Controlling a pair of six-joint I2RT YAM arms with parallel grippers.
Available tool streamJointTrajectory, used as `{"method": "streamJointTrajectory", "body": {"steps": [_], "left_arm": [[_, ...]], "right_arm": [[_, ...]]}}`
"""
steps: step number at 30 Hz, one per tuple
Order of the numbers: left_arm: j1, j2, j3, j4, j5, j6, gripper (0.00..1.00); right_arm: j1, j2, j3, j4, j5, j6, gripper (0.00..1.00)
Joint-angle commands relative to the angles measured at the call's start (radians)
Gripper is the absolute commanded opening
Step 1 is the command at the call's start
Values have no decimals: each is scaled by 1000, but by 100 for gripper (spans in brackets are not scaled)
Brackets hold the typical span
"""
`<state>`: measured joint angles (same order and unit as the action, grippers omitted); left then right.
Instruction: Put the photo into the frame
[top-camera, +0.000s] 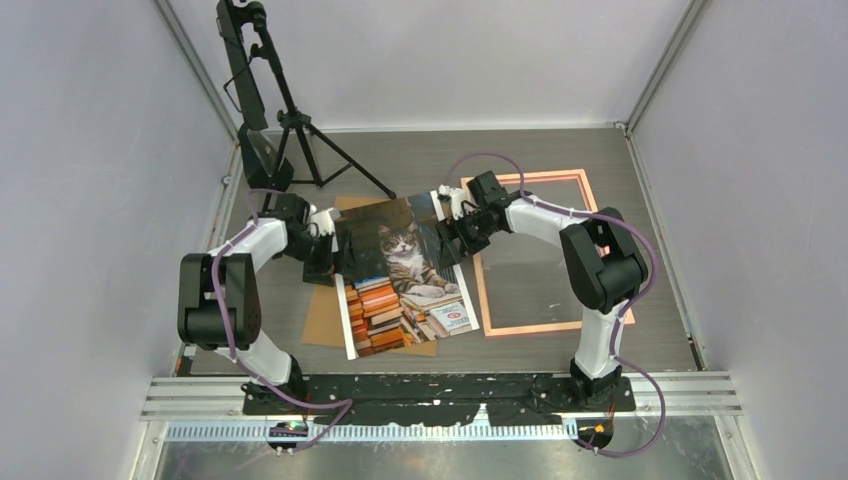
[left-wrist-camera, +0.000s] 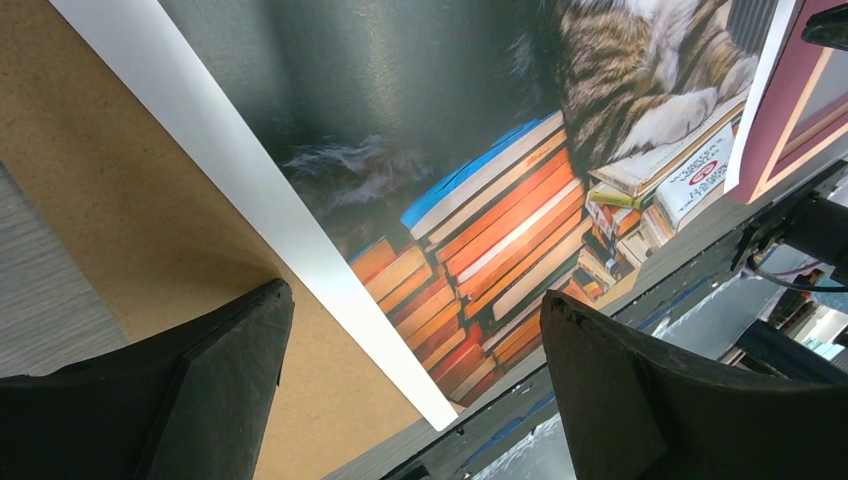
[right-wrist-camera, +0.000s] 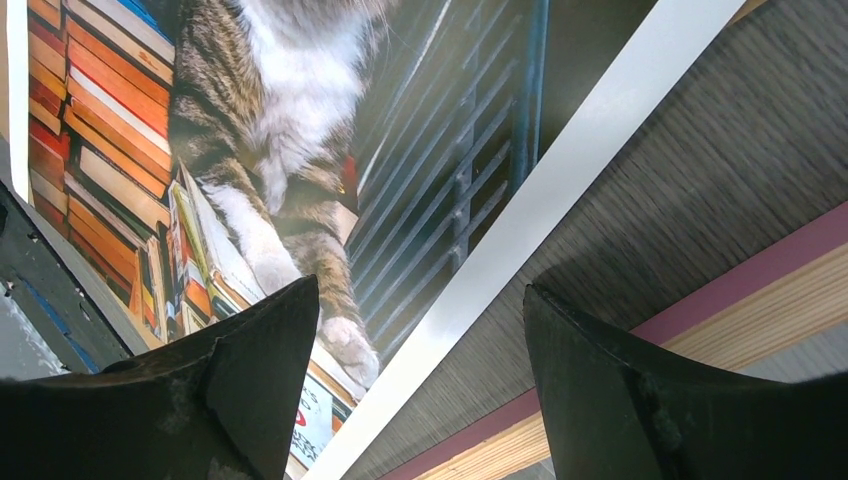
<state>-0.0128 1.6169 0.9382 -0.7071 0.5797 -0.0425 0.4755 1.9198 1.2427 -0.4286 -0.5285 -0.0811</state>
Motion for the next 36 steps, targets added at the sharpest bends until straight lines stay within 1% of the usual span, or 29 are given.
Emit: {"method": "streamJointTrajectory", "body": {"steps": [1,16,23,32,36], "left_arm": [[1,5,0,26,41,-3,95],[1,65,13,37,97,-11,95],[1,78,14,54,137,-11,94],[1,96,11,64,151,-16,95],[1,96,9,66,143,-16,95]], "right_arm": [[-9,25,23,-30,31,0,81],[-9,56,21,-26,-15,11,81],[-10,71,10,-10,-55,21,78],[-43,41,-10,0,-101,29,70],[-66,24,-18,7,-164,37,62]]}}
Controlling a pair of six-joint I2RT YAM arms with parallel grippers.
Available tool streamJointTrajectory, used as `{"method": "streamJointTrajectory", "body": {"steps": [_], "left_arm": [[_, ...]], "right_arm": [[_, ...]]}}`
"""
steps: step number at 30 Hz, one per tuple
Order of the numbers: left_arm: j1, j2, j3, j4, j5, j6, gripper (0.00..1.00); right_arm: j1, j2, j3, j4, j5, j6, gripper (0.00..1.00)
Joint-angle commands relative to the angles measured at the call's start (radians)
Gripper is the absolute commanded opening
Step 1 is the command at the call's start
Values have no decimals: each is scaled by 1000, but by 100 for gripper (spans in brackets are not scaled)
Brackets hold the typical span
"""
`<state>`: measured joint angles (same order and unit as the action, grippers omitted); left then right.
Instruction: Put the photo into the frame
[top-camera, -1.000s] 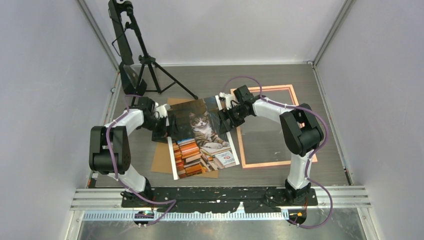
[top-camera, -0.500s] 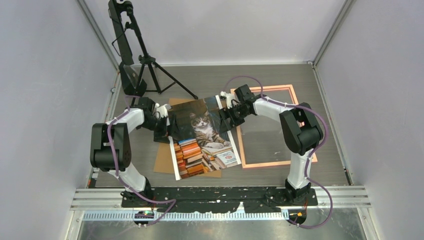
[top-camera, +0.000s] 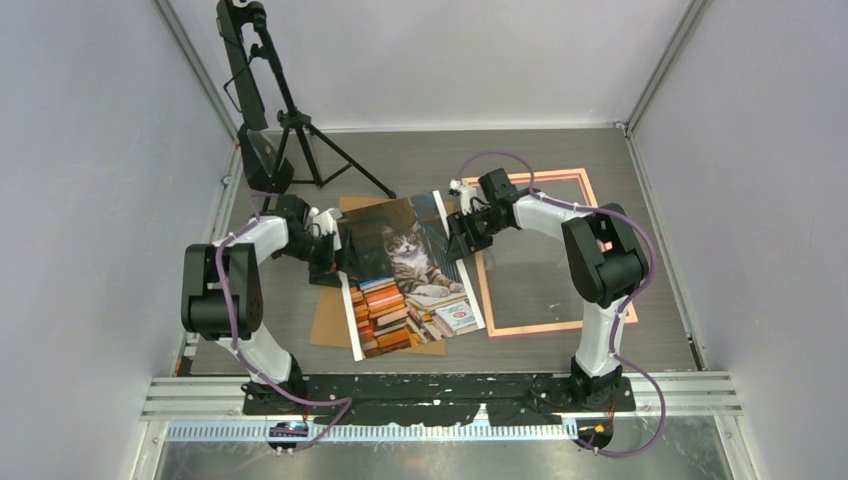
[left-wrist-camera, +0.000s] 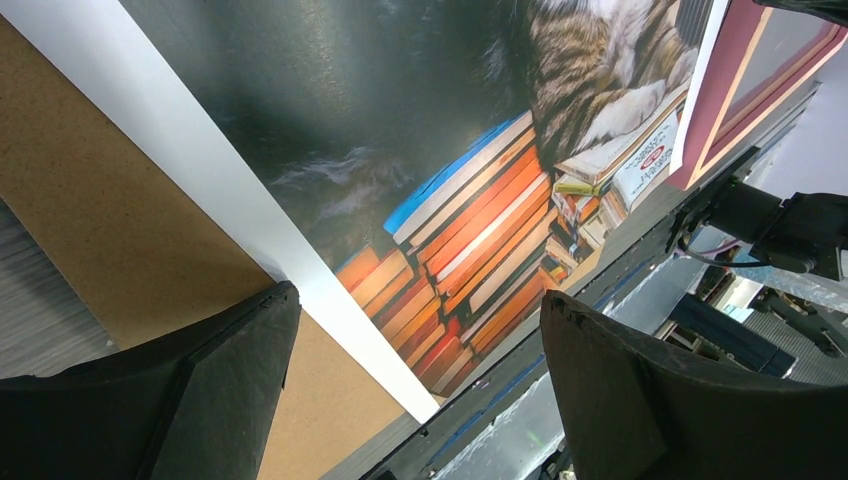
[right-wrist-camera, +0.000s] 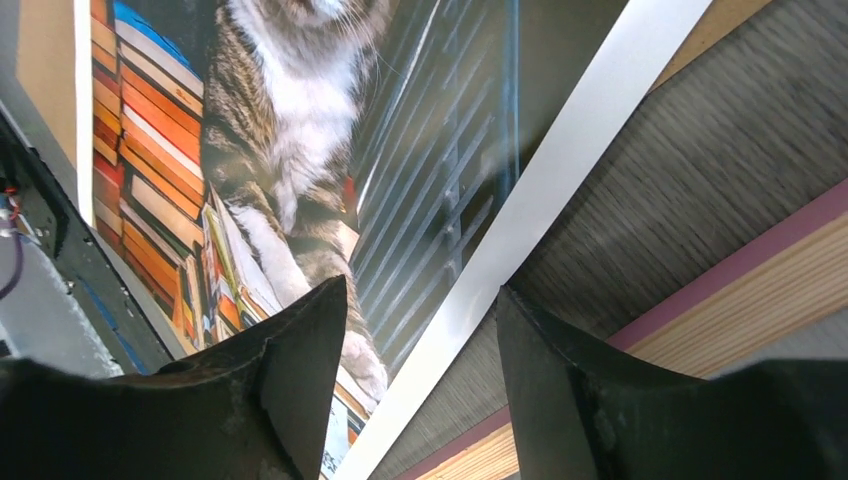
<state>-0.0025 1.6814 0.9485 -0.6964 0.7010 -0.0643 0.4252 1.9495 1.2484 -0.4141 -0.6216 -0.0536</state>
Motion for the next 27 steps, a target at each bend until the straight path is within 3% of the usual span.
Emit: {"method": "streamJointTrajectory", "body": {"steps": [1,17,27], "left_arm": [[-10,33,-2,56,22,6,95],[-10,31,-8,58,9,7,95],[-10,28,-10,58,7,8,95]], "right_arm": [[-21,-9,-25,-6,-80,10,61],[-50,-51,-32,-7,-279,-13,52],[-62,-60,3,-77,-212,-69,51]]}}
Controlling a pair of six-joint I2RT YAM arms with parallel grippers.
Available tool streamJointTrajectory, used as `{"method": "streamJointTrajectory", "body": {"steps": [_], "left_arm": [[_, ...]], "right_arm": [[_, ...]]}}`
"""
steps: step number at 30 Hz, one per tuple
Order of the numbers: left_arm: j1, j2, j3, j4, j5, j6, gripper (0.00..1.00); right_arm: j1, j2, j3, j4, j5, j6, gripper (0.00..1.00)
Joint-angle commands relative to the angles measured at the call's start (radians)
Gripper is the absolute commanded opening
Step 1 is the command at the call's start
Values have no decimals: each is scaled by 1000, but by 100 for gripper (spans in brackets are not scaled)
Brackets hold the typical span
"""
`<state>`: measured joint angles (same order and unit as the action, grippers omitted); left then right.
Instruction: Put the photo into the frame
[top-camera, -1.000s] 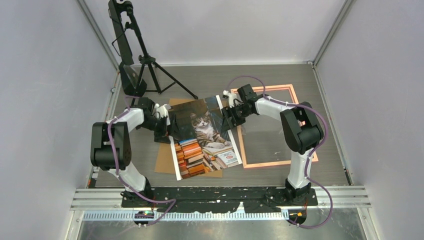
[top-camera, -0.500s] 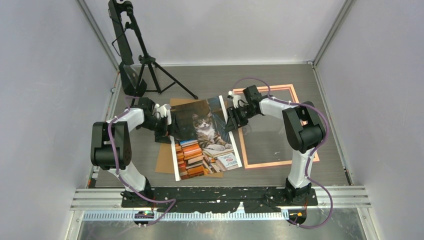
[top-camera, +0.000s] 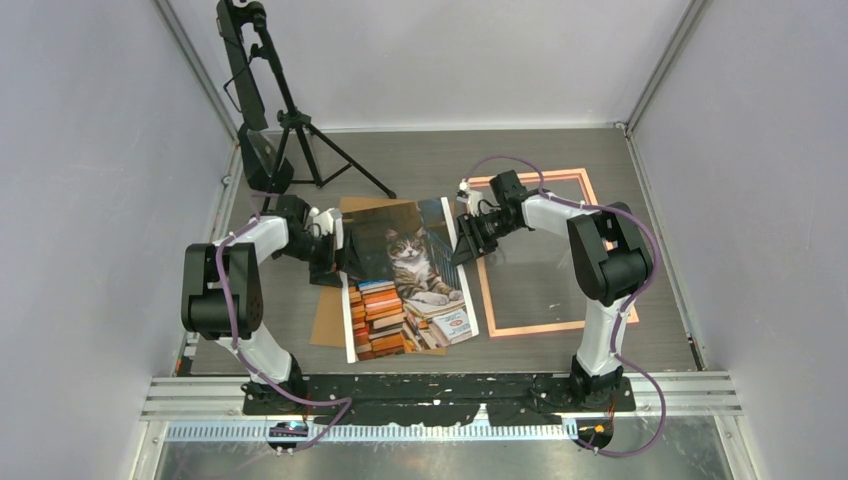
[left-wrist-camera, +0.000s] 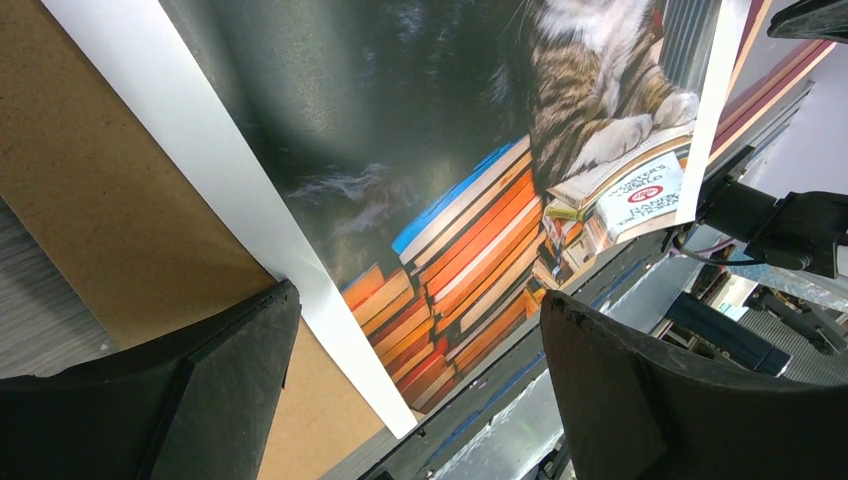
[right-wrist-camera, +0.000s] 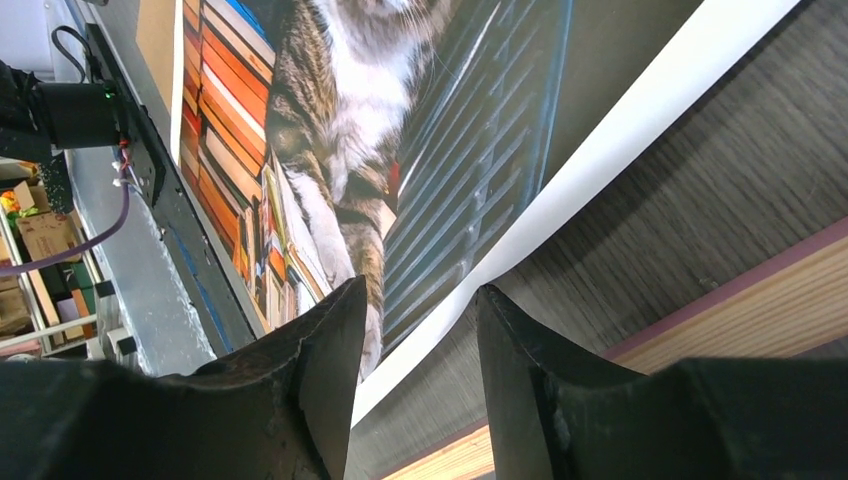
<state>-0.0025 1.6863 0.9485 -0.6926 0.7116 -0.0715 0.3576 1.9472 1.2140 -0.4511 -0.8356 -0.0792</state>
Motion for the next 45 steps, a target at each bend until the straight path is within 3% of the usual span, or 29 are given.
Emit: {"method": "streamJointTrajectory", "body": {"steps": [1,9,30,45], "left_arm": [[-10,23,-9,54,-4,16,95],[-10,24,-10,55,-8,15,95],[-10,14,-8,55,-6,13,95],[-10,13,-8,56,-6,12,95]], "right_arm": [[5,-60,40,-50,14,-48,50],[4,-73,50,-124,188,-83,50],[85,-43,87,-252,420,-79,58],[103,14,53,-223,283,-51,60]]}}
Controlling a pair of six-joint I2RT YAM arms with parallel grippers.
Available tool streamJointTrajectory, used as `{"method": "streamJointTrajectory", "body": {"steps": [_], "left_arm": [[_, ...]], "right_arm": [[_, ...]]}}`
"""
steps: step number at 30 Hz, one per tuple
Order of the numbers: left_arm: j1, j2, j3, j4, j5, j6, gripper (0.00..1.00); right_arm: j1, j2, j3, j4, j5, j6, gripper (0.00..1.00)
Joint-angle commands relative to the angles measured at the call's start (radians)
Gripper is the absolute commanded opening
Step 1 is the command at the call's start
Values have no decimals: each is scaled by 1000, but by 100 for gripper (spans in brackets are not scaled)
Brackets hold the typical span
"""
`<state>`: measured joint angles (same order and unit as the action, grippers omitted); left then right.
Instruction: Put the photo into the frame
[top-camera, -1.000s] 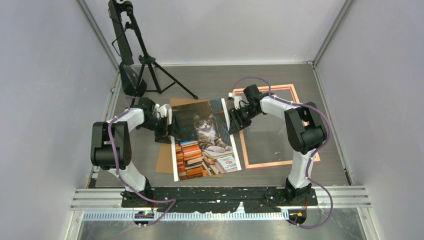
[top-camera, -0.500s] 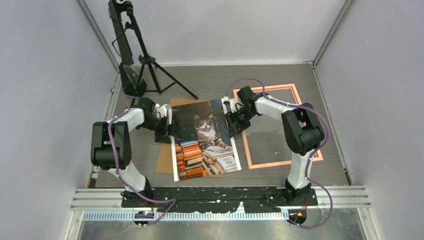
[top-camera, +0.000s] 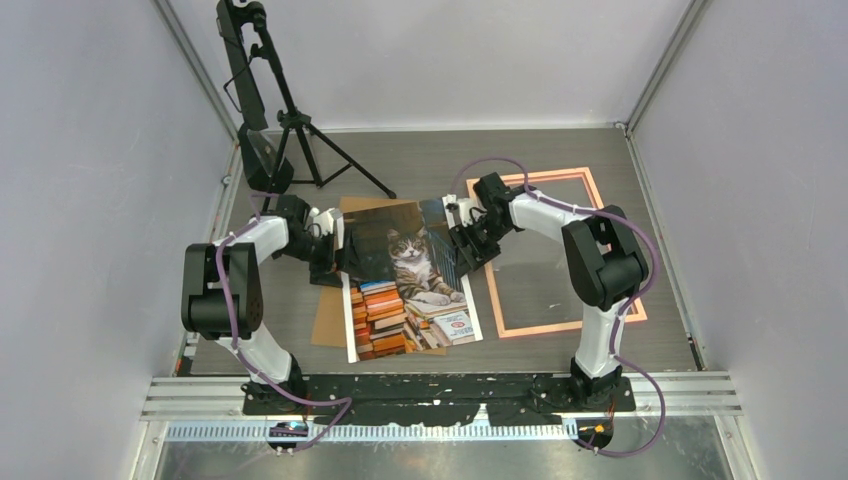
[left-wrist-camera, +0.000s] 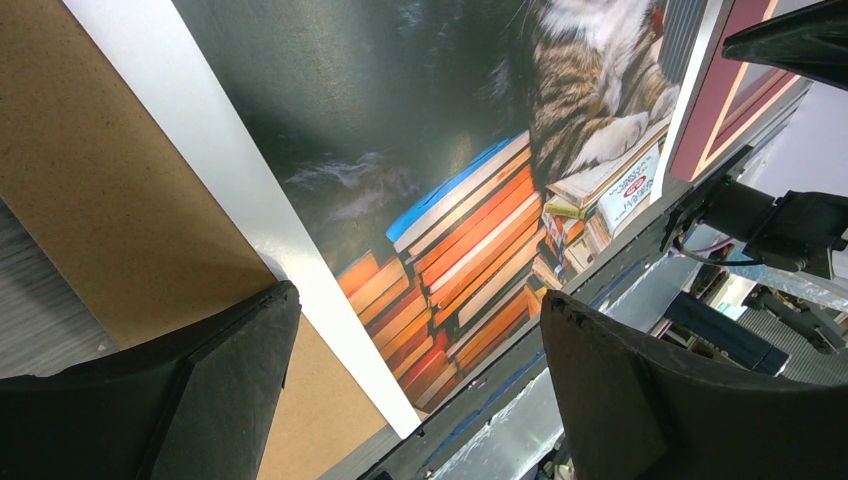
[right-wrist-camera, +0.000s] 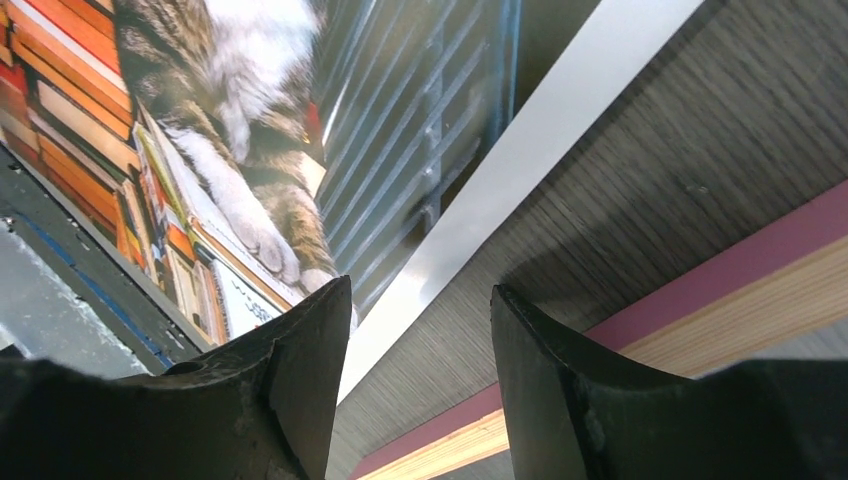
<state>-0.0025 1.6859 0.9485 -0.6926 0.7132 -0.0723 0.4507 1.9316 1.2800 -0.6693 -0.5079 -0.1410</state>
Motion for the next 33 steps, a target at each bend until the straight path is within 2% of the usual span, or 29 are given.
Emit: {"method": "streamJointTrajectory", "body": {"steps": [1,15,27,33], "left_arm": [[-10,13,-8,56,-7,12,95],[-10,18,-13,60,-7,12,95],[-10,31,-17,68,-12,15,95],[-10,20,-21,70,-14,16,95]], "right_arm": [[10,32,-15,4,-52,13,60],[-23,101,-66,133,-259,108,59],[-117,43,-177,335,-405,245,57],[-147,29,-210,363,-442,267,54]]}}
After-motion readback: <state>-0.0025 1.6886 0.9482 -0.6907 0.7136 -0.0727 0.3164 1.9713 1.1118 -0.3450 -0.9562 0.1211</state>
